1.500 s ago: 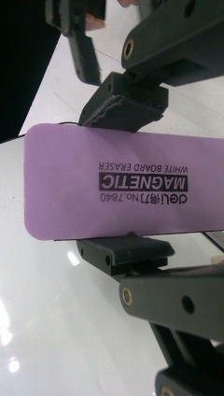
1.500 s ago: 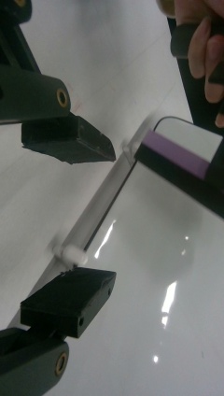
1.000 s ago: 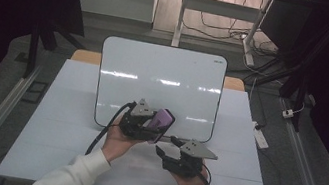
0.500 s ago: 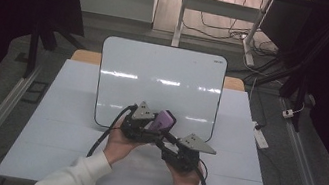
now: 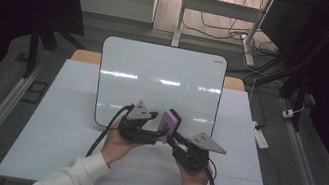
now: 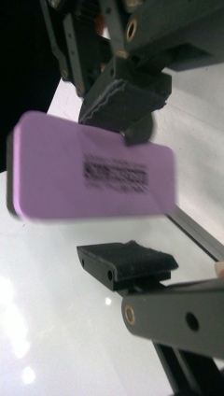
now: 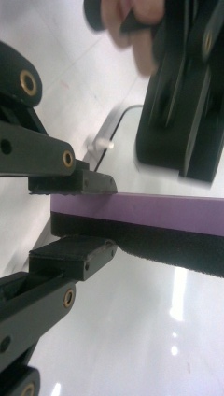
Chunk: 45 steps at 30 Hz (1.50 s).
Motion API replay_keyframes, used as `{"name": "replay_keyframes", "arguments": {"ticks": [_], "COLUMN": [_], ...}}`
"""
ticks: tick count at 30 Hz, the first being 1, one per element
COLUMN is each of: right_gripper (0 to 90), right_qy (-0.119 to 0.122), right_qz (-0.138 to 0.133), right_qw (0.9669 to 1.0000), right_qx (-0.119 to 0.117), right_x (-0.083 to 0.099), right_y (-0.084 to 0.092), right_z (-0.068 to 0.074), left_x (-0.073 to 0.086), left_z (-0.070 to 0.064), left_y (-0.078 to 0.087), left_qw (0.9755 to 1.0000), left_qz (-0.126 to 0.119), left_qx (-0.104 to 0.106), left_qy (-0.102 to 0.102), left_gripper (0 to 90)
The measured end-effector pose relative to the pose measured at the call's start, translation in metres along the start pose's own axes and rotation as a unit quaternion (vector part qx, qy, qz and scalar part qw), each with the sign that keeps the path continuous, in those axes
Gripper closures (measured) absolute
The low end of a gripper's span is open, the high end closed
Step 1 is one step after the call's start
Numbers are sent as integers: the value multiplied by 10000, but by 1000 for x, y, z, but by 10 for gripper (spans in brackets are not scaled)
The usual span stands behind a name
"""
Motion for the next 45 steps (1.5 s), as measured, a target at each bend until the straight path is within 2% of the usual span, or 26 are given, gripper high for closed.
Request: {"name": "replay_keyframes", "arguments": {"ticks": [4, 9, 15, 18, 25, 34, 36, 37, 38, 42, 45], "right_gripper": [680, 680, 679, 679, 674, 671, 706, 757, 765, 768, 760], "right_qy": [-4, 51, 47, -7, 98, 122, 76, 74, 107, 42, 98], "right_qz": [8, 45, 312, 505, 697, 580, 520, 474, 436, 370, 326], "right_qw": [9997, 9971, 9916, 9900, 9867, 9847, 9835, 9812, 9791, 9795, 9801], "right_qx": [255, 763, 1252, 1319, 1465, 1636, 1728, 1869, 1986, 1977, 1954], "right_x": [-2, -3, -2, 0, 1, -7, -8, -9, -10, -9, -8], "right_y": [15, 33, 39, 36, 29, 21, 19, 19, 19, 20, 19], "right_z": [-15, -36, -60, -66, -69, -64, -65, -64, -65, -68, -65], "left_x": [2, 14, 32, 42, 65, 92, 97, 101, 103, 112, 115], "left_z": [4, 11, 23, 29, 39, 49, 51, 52, 52, 55, 57], "left_y": [16, 33, 51, 60, 85, 124, 130, 133, 136, 145, 148], "left_qw": [9999, 9992, 9977, 9968, 9944, 9907, 9900, 9894, 9890, 9875, 9865], "left_qz": [-36, 147, 357, 413, 480, 338, 326, 324, 315, 293, 277], "left_qx": [-120, -367, -566, -672, -867, -1124, -1150, -1179, -1192, -1249, -1285], "left_qy": [-28, -39, 68, 158, 353, 684, 751, 784, 815, 918, 981], "left_gripper": [303, 289, 277, 275, 273, 276, 277, 278, 279, 281, 284]}}
Point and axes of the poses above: each handheld gripper's, and its own axes: y roughly backward along the jaws, x roughly out of its underside, z roughly to its left, the point moved 2 cm from there along -y, roughly forward along the jaws, and after that the axes turned 7 degrees about x, right-handed, at the moved point
